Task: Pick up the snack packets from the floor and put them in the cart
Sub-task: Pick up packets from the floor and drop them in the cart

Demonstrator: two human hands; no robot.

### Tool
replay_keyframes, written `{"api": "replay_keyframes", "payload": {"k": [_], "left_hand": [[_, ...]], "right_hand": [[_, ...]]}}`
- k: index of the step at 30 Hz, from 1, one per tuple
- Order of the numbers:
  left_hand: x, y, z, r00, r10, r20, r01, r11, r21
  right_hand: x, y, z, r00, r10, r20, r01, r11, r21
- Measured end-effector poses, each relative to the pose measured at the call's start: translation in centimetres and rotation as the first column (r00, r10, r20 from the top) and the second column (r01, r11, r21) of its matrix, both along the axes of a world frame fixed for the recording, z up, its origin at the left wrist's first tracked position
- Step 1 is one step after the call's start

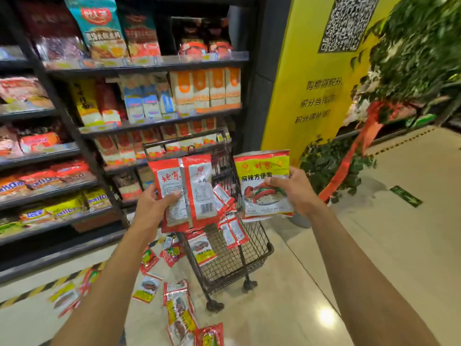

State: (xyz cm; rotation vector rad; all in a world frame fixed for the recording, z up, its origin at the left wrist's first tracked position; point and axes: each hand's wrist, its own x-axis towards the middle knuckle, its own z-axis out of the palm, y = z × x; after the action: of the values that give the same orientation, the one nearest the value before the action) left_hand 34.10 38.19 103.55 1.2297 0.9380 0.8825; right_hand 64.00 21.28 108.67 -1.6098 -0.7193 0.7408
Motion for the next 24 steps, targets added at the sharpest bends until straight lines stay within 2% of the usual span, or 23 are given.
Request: {"api": "replay_keyframes", "payload": {"k": [5,11,21,24], "left_hand": [[4.9,0.1,-3.2,0.998,0.057,0.003,-0.057,0.997,-0.056],[10.5,6.0,-10.5,0.989,0.146,0.0,-0.144,0.977,-0.158],[16.2,12.8,-23.0,0.965,0.202,-0.169,-0.241,0.936,-0.257],[16.9,14.2,-26.9,0.937,0.263,-0.23,-0.329,0.886,-0.327]], "right_hand": [[5.3,2.8,-3.9,0.997,0.066,-0.042,-0.068,0.996,-0.06],[10.5,11.1,-11.2,0.989,0.144,-0.035,-0.148,0.974,-0.173],[15.5,22.0,-24.5,0.97,0.237,-0.061,-0.243,0.912,-0.329],[16.4,24.6,-29.1,0.959,0.273,-0.079,-0.283,0.888,-0.363]]}}
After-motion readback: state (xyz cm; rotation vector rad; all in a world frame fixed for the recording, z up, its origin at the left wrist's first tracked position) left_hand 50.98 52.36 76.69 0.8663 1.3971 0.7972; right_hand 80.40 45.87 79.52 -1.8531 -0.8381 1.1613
